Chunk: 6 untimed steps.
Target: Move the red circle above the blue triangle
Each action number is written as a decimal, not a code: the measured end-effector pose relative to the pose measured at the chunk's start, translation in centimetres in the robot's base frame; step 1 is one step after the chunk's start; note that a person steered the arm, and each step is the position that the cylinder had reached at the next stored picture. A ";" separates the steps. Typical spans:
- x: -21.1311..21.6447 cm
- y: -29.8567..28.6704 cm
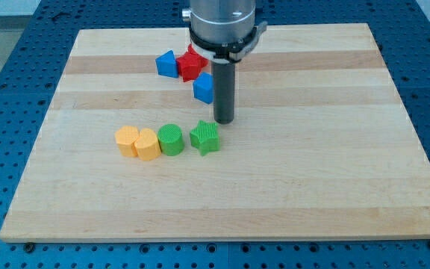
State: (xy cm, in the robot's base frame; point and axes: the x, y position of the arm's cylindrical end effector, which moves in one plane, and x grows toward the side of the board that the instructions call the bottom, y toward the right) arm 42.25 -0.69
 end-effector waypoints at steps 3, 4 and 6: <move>-6.5 -5.2; -3.9 -3.1; -4.9 3.3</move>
State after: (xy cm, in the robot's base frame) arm 37.33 2.63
